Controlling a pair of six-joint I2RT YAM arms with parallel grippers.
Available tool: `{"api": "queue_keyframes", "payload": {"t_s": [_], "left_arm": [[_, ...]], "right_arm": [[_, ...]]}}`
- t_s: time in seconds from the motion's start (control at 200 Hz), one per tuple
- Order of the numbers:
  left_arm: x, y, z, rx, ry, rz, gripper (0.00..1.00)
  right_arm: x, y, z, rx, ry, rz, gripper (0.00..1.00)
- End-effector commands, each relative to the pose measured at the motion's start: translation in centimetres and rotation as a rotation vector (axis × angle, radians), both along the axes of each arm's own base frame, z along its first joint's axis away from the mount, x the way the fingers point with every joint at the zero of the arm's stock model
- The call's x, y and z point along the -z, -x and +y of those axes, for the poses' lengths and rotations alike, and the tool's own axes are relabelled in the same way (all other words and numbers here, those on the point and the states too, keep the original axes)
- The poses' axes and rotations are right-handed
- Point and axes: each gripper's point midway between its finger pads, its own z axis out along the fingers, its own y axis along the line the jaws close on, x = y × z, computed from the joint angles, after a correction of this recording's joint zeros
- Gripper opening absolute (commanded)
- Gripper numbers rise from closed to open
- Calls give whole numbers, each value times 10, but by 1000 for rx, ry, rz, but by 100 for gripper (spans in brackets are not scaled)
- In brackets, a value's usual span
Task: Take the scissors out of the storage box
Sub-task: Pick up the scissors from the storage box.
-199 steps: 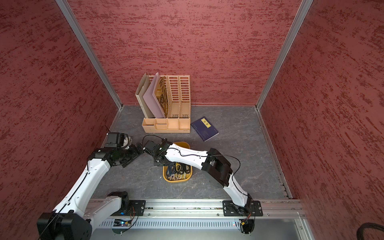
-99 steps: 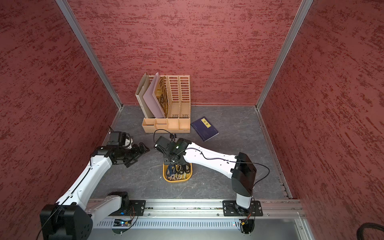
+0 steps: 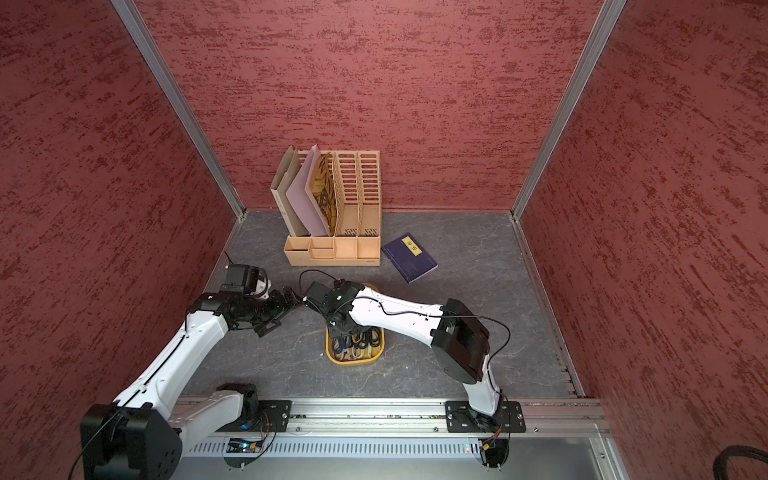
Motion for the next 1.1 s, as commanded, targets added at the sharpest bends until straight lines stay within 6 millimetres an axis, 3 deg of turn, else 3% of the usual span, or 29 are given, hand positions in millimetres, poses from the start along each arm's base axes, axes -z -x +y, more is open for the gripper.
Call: {"api": "queue_keyframes", "payload": {"t_s": [0.0, 0.676, 1.097], "left_arm": [[1, 6, 3, -12, -16, -1, 100], [7, 25, 8, -36, -34, 18, 100], [6, 30, 8, -33, -34, 16, 100]], "right_arm": [[-3, -1, -8, -22, 40, 0, 29], [31, 4, -3, -32, 88, 42, 23], [34, 15, 6, -51, 71, 45, 27]]}}
